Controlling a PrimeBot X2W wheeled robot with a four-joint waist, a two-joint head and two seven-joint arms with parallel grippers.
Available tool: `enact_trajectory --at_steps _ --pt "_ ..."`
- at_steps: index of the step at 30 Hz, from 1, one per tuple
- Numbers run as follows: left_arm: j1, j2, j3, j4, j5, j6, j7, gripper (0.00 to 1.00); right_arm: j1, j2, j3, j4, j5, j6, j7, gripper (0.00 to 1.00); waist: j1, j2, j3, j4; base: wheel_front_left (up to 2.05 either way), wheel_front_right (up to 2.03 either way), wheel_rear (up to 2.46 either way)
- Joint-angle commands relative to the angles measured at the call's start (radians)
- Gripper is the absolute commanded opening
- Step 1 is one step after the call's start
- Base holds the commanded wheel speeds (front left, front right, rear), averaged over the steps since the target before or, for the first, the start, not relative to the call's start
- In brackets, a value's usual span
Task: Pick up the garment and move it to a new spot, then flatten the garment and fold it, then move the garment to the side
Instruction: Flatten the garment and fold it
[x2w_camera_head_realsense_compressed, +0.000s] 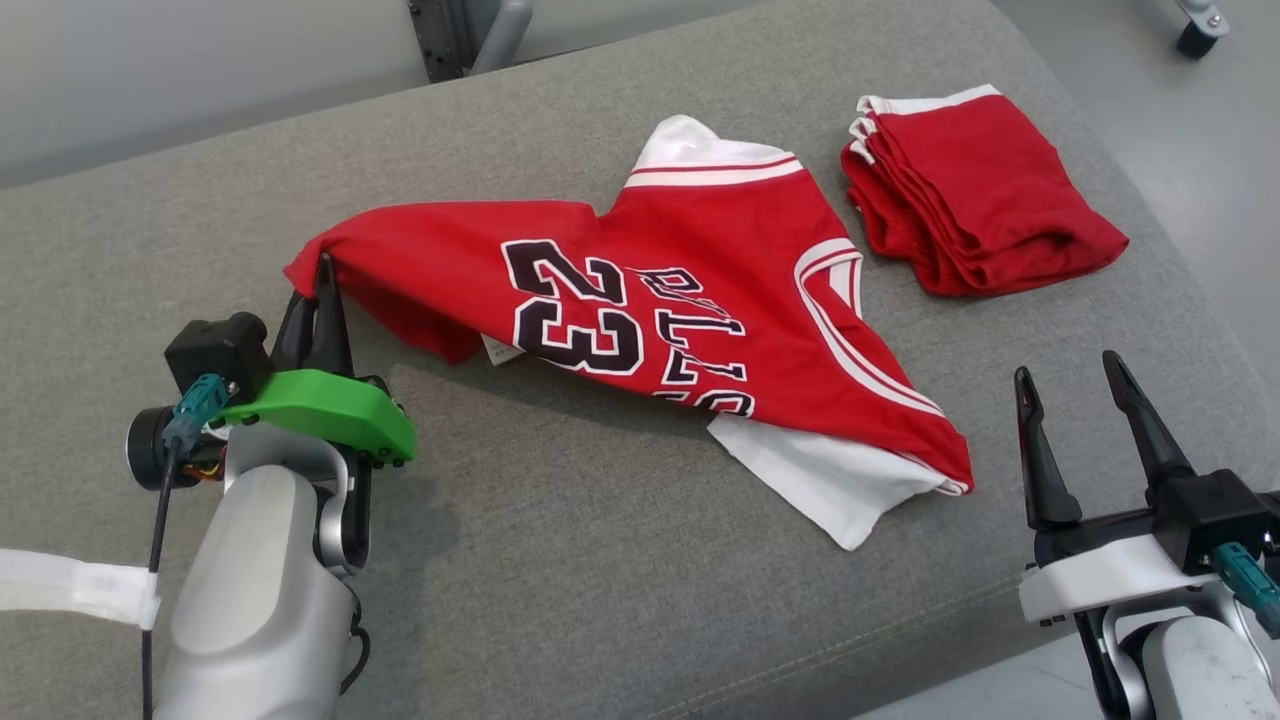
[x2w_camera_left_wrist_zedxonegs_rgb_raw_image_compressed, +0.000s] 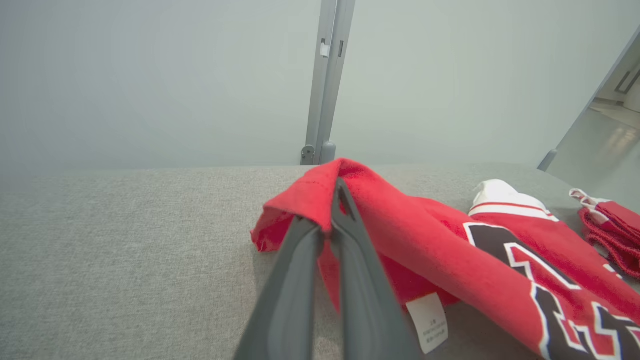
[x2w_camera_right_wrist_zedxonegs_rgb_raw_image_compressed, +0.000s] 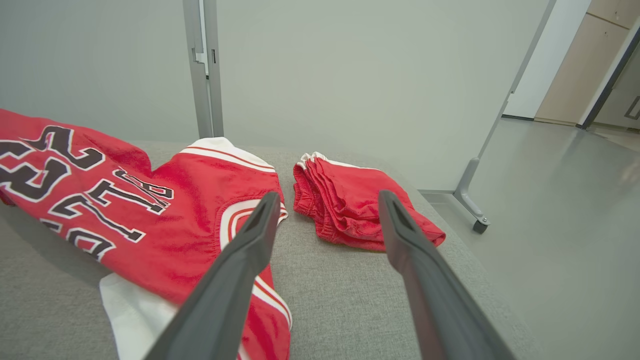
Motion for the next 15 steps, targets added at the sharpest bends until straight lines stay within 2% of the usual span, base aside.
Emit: enact_trajectory --at_steps 1,8,15 --pt "0.039 0.006 0.012 -0.058 0.024 -0.008 0.001 0.00 0.016 0.005 -0.001 -0.001 -0.004 -0.002 -0.004 1.00 0.0000 -0.0001 -0.038 0.034 0.00 0.00 0.00" --pt "0.192 0.012 0.021 -0.305 0.098 -0.017 0.001 0.00 0.050 0.018 -0.005 0.006 -0.005 -0.002 -0.004 1.00 0.0000 -0.0001 -0.099 0.075 0.00 0.00 0.00" --pt "0.383 0.050 0.015 -0.541 0.125 0.028 0.052 0.00 0.077 0.028 -0.019 -0.001 -0.005 -0.002 -0.004 1.00 0.0000 -0.0001 -0.117 0.094 0.00 0.00 0.00"
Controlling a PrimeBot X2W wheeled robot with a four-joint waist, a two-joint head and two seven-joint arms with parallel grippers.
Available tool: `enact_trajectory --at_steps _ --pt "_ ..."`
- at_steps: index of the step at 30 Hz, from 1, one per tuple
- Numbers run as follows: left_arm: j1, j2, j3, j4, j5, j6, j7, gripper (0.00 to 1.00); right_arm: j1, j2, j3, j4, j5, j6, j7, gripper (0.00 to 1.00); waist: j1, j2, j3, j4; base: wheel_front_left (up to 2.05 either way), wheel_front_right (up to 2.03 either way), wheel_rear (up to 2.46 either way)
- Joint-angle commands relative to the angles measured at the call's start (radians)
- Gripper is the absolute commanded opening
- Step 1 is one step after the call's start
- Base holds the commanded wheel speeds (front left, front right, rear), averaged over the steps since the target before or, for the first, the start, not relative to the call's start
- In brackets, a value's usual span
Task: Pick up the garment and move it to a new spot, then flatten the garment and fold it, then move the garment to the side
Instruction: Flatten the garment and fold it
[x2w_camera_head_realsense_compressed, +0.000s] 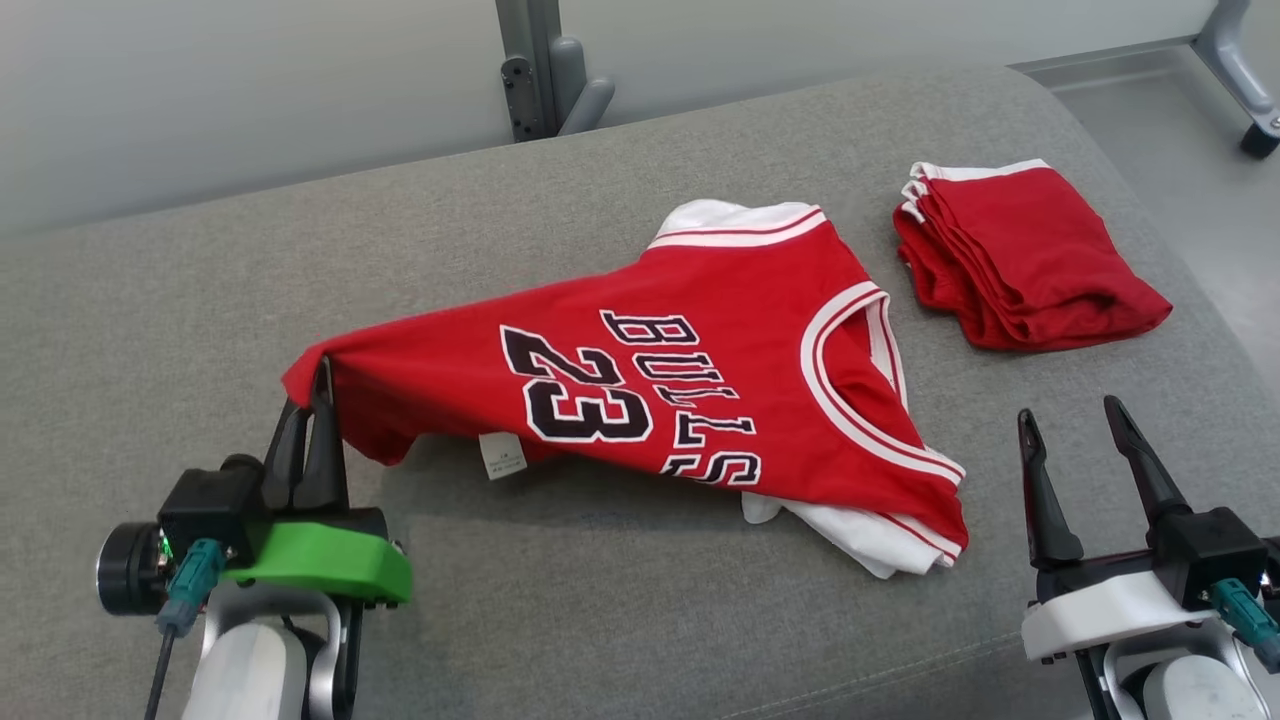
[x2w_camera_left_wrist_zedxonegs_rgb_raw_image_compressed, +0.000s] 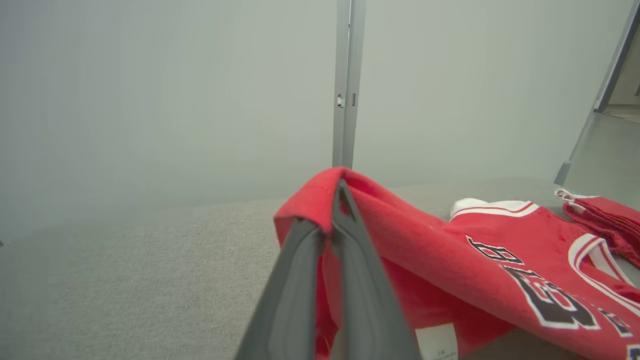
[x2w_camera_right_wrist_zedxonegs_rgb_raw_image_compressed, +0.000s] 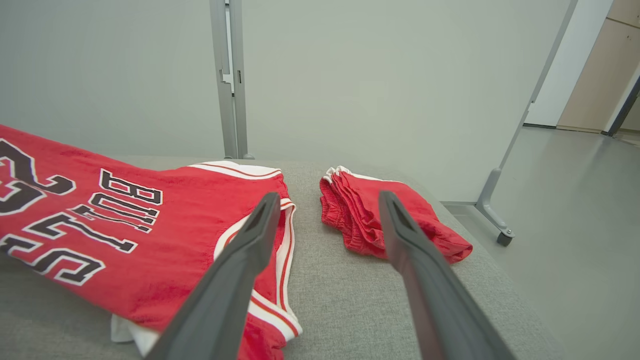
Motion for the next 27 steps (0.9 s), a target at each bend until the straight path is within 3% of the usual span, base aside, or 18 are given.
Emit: enact_trajectory --at_steps 1,5,10,21,27 --pt "0.047 0.014 -0.003 -0.053 0.005 0.014 0.034 0.00 0.015 0.004 -0.005 -0.004 0.001 -0.002 -0.004 1.00 0.0000 -0.0001 -0.005 0.010 0.00 0.00 0.00" --pt "0.063 0.028 -0.006 -0.114 0.000 0.023 0.099 0.00 -0.005 0.012 0.013 0.000 0.005 -0.002 -0.004 1.00 0.0000 -0.0001 0.024 -0.008 0.00 0.00 0.00" --pt "-0.029 0.031 -0.008 -0.015 0.002 0.015 0.100 0.00 -0.031 0.012 0.031 0.011 0.003 -0.002 -0.004 1.00 0.0000 -0.0001 0.057 -0.040 0.00 0.00 0.00" --pt "-0.391 0.032 -0.025 0.480 0.036 0.006 0.020 0.00 -0.114 0.016 0.070 0.019 0.006 -0.002 -0.004 1.00 0.0000 -0.0001 0.193 -0.179 0.00 0.00 0.00" --pt "-0.525 0.047 -0.002 0.676 0.024 0.017 -0.025 0.00 -0.134 0.023 0.068 0.014 0.006 -0.002 -0.004 1.00 0.0000 -0.0001 0.233 -0.207 0.00 0.00 0.00"
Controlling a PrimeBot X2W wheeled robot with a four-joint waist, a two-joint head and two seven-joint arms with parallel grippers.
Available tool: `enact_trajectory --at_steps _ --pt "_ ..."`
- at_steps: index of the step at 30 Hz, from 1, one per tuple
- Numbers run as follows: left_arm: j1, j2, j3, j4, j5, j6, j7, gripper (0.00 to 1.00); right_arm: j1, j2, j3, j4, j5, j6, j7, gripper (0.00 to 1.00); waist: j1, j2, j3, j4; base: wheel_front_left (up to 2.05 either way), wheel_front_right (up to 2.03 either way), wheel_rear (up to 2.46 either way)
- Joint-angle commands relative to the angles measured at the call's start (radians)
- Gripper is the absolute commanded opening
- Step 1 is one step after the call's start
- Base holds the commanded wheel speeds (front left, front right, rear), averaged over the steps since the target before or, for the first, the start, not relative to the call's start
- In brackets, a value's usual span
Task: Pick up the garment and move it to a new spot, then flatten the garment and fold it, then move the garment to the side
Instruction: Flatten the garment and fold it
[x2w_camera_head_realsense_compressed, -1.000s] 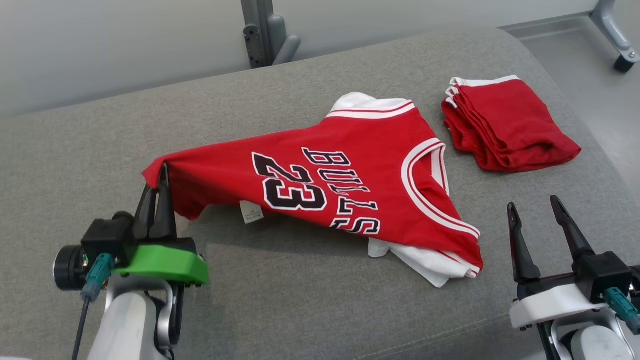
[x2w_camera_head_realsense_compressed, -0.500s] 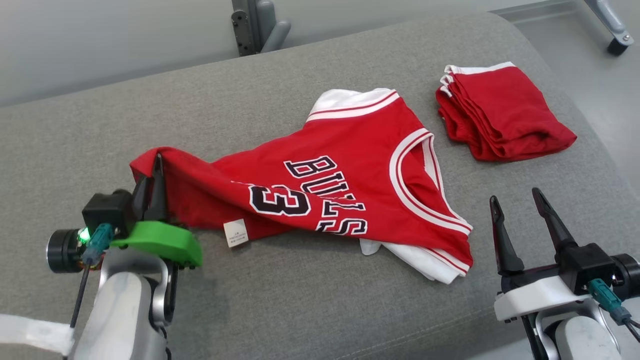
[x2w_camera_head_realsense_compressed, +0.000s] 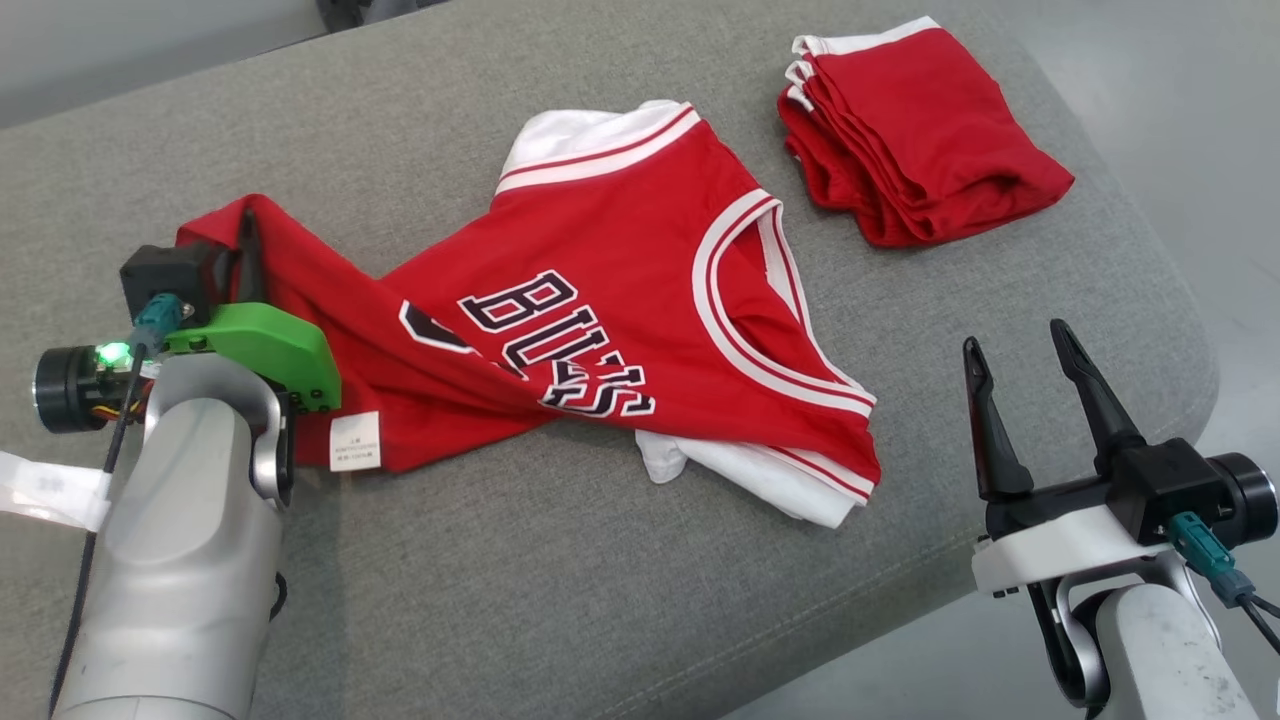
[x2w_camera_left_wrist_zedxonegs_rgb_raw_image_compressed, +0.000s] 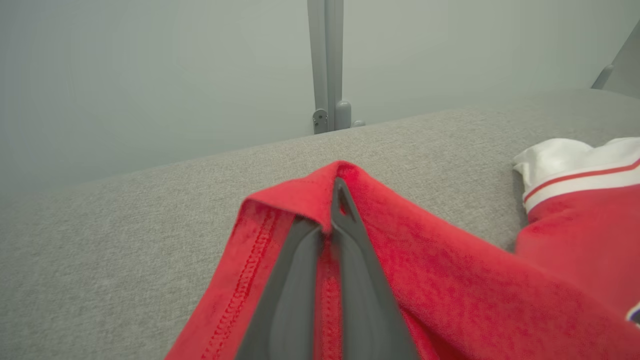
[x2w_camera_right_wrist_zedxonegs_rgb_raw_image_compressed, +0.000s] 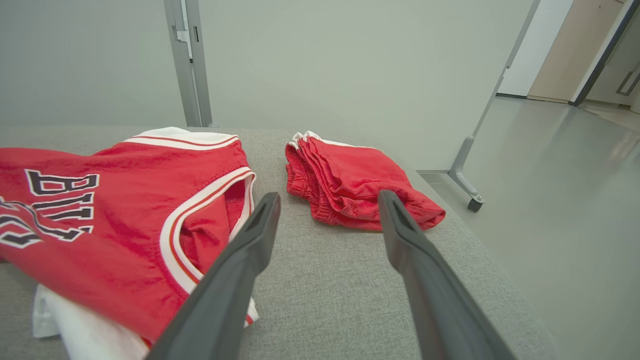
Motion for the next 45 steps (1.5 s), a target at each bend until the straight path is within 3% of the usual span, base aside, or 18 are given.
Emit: enact_trajectory --at_steps 1,4,5,7,8,18,25,45 --pt "-0.025 0.016 0.008 0.022 -0.006 0.008 -0.008 0.00 -0.009 0.004 0.000 -0.001 0.002 -0.002 -0.004 1.00 0.0000 -0.0001 0.041 -0.037 0.00 0.00 0.00" --pt "-0.059 0.021 0.013 0.085 -0.005 0.011 -0.015 0.00 -0.015 0.005 0.001 0.008 -0.005 -0.002 -0.004 1.00 0.0000 -0.0001 0.041 -0.026 0.00 0.00 0.00" --pt "-0.067 0.022 0.013 0.104 -0.005 0.006 -0.017 0.07 -0.016 0.004 0.002 0.011 -0.005 -0.002 -0.004 1.00 0.0000 -0.0001 0.039 -0.019 0.00 0.00 0.00" --pt "-0.075 0.015 0.008 0.131 -0.005 -0.005 -0.020 0.79 -0.017 0.001 0.006 0.017 -0.006 -0.002 -0.004 1.00 0.0000 -0.0001 0.030 -0.003 0.00 0.00 0.00" --pt "-0.079 0.013 0.013 0.130 -0.010 -0.008 -0.020 1.00 -0.018 0.000 0.008 0.018 -0.005 -0.002 -0.004 1.00 0.0000 -0.0001 0.026 0.006 0.00 0.00 0.00" --pt "0.094 -0.011 0.068 -0.043 -0.036 -0.064 -0.018 1.00 0.022 -0.006 -0.008 0.029 -0.007 -0.002 -0.004 1.00 0.0000 -0.0001 -0.068 0.107 0.00 0.00 0.00" --pt "0.229 -0.052 0.055 -0.021 -0.074 -0.120 -0.018 1.00 0.054 0.000 -0.017 0.038 -0.004 -0.002 -0.004 1.00 0.0000 -0.0001 -0.127 0.149 0.00 0.00 0.00" --pt "0.169 -0.093 0.003 0.113 -0.145 -0.159 -0.001 1.00 0.047 0.001 -0.016 0.035 0.006 -0.002 -0.004 1.00 0.0000 -0.0001 -0.097 0.097 0.00 0.00 0.00"
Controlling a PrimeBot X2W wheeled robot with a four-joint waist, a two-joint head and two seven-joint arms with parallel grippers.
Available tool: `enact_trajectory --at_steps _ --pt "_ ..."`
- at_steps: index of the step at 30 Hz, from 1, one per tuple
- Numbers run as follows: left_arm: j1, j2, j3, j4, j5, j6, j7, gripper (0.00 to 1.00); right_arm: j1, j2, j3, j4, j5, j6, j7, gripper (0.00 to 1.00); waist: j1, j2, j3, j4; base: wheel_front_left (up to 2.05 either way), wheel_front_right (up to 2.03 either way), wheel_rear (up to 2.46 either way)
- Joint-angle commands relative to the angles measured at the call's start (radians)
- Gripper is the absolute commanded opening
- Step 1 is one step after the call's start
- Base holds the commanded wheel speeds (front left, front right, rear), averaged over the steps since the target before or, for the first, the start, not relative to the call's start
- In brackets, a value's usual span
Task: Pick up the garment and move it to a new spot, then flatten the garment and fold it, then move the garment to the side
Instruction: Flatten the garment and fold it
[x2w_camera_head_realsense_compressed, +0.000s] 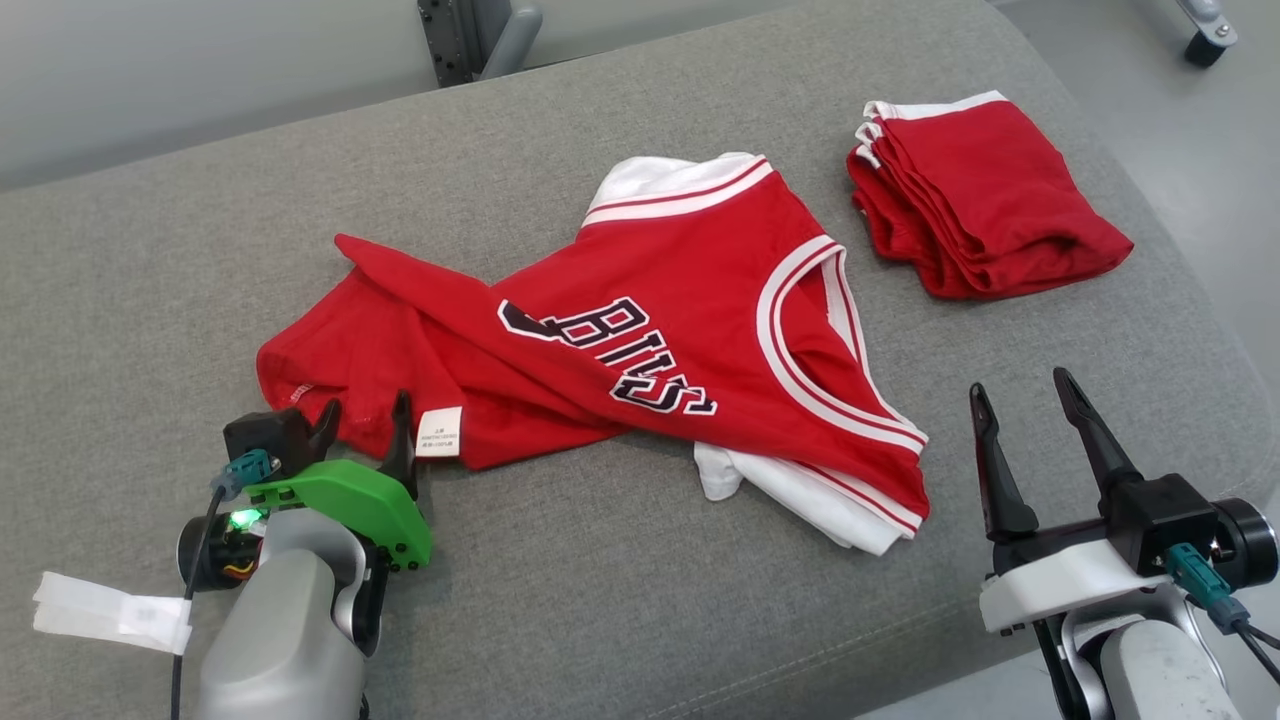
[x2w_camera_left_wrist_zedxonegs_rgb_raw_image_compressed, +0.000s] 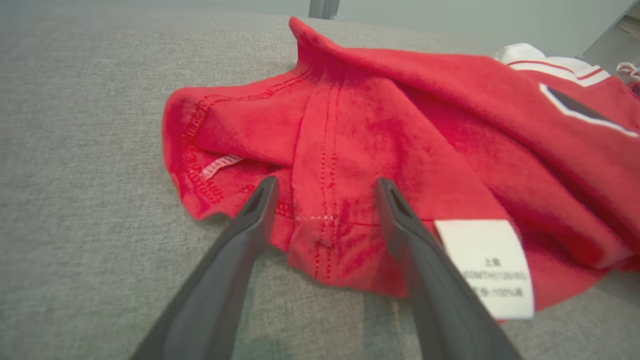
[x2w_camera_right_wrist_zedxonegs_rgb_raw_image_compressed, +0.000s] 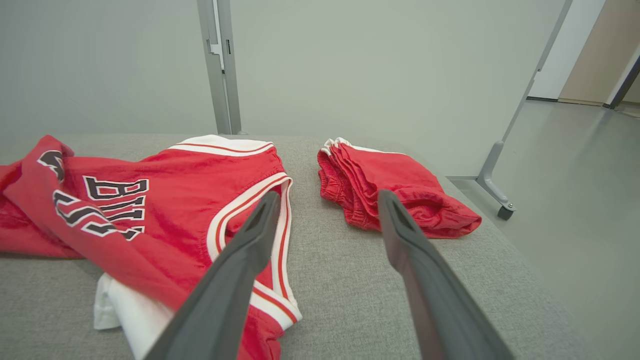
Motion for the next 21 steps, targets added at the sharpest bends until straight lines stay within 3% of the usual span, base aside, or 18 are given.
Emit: enact_trajectory --at_steps 1,7,10,16,20,21 --pt "-0.015 -0.001 -0.001 0.015 -0.008 -0.004 0.004 1.00 -0.007 0.001 -0.003 0.001 0.002 -0.002 -0.004 1.00 0.0000 0.0000 0.009 -0.009 0.00 0.00 0.00" --pt "-0.033 0.004 0.006 0.061 -0.026 -0.001 -0.001 0.96 -0.012 0.003 -0.007 0.004 0.001 -0.002 -0.004 1.00 0.0000 0.0000 0.014 -0.015 0.00 0.00 0.00" --pt "-0.032 0.003 0.003 0.062 -0.032 -0.006 -0.007 0.72 -0.010 0.005 -0.008 0.002 0.000 -0.002 -0.004 1.00 0.0000 0.0000 0.013 -0.012 0.00 0.00 0.00" --pt "0.002 -0.007 -0.019 0.013 -0.051 -0.011 -0.013 0.43 -0.001 0.008 -0.012 0.001 -0.003 -0.002 -0.004 1.00 0.0000 0.0000 0.009 0.002 0.00 0.00 0.00" --pt "0.020 -0.010 -0.042 0.013 -0.058 -0.014 -0.007 0.15 -0.001 0.009 -0.011 0.001 -0.005 -0.002 -0.004 1.00 0.0000 0.0000 0.006 0.011 0.00 0.00 0.00" --pt "0.021 -0.011 -0.046 0.016 -0.055 -0.012 -0.007 0.14 -0.002 0.010 -0.010 0.001 -0.005 -0.002 -0.004 1.00 0.0000 0.0000 0.005 0.012 0.00 0.00 0.00"
